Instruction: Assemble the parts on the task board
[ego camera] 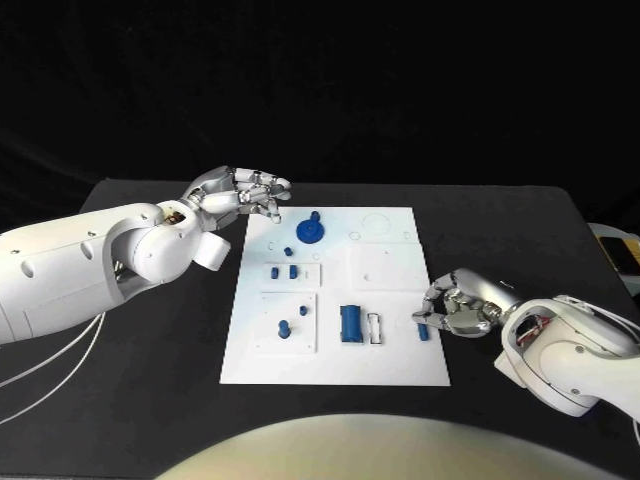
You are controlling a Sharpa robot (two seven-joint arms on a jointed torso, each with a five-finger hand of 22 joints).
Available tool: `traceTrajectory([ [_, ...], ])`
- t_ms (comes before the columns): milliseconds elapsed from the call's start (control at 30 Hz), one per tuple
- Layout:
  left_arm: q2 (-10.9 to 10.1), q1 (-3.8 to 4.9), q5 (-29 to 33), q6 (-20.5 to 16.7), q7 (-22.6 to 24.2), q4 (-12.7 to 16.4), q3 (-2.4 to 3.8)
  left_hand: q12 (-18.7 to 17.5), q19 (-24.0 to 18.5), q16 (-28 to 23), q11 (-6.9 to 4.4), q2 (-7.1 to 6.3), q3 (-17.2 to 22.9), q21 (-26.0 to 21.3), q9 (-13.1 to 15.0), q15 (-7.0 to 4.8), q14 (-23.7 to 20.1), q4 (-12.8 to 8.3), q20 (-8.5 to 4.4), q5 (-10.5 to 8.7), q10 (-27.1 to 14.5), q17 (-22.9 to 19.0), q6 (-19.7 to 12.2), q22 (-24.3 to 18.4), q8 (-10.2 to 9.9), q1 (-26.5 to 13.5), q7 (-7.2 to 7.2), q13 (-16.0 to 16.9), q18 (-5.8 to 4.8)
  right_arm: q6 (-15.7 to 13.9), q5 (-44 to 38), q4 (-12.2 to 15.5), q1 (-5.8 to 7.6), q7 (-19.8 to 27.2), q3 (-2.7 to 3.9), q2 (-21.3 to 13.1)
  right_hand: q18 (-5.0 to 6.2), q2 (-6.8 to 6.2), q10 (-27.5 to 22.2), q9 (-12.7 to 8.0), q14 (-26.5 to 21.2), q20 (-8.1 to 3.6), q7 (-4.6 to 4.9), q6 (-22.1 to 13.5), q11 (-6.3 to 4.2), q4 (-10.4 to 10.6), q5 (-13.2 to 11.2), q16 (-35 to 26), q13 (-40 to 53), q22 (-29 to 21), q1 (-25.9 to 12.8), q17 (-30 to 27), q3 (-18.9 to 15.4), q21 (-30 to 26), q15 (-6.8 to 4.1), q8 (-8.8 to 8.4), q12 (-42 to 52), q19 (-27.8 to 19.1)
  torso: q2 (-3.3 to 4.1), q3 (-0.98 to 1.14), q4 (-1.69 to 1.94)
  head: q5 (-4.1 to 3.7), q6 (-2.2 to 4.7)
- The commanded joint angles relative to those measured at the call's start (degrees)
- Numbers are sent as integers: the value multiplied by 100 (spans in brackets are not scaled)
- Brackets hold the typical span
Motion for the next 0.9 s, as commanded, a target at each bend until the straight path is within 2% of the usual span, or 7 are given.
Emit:
traceTrajectory([
  [33, 1, 3, 33, 45, 75, 13, 2, -30, -43, 11, 7, 36, -32, -37, 6, 8, -35, -1, -4, 13, -46, 9, 1, 8, -22, -4, 20, 7, 15, 176, -349, -27, -22, -281, 2, 26, 30, -60, -45, -14, 419, 38, 10, 55, -9, 9, -36, -30, -7, 1296, -49, 698, -43, -22, 32, -27, -19, 425, 7, 8, 13, 18, -20],
  [200, -15, 3, 33, 44, 71, 17, 2, -30, -43, 11, 7, 36, -32, -37, 6, 8, -35, -1, -4, 13, -46, 9, 1, 8, -22, -4, 20, 7, 15, 216, -492, -76, -41, -404, 0, 42, 32, -87, -47, -24, 417, 39, 4, 81, -13, 45, -55, -37, -17, 1293, -106, 692, -88, -32, 29, -35, -33, 422, 3, 0, -1, 36, -33],
  [433, -22, 3, 33, 50, 65, 15, 1, -30, -43, 11, 7, 36, -32, -37, 6, 8, -35, -1, -4, 13, -46, 9, 1, 8, -22, -4, 20, 7, 15, 238, -785, -84, -51, -500, 0, 32, 31, -114, -42, -25, 419, 38, -5, 114, -19, 76, -72, -35, -17, 1295, -151, 700, -135, -27, 24, -28, -34, 424, -2, 3, -5, 32, -33],
  [667, -26, 3, 33, 58, 58, 11, 0, -30, -43, 11, 7, 36, -32, -37, 6, 8, -35, -1, -4, 13, -46, 9, 1, 8, -22, -4, 20, 7, 15, 295, -902, -92, -67, -533, -1, 56, 27, -123, -21, -20, 423, 36, -15, 143, -27, 90, -76, -27, 7, 1300, -167, 717, -158, -7, 20, -14, -6, 429, -2, -2, 2, 30, -33],
  [900, -32, 3, 33, 71, 42, 13, -1, -30, -43, 11, 7, 36, -32, -37, 6, 8, -35, -1, -4, 13, -46, 9, 1, 8, -22, -4, 20, 7, 15, 393, -904, -122, -153, -546, -2, 136, 27, -138, -18, -16, 423, 33, -21, 160, -32, 105, -84, -29, 6, 1300, -186, 714, -185, -7, 15, -6, -7, 429, -4, -8, 8, 46, -33],
])
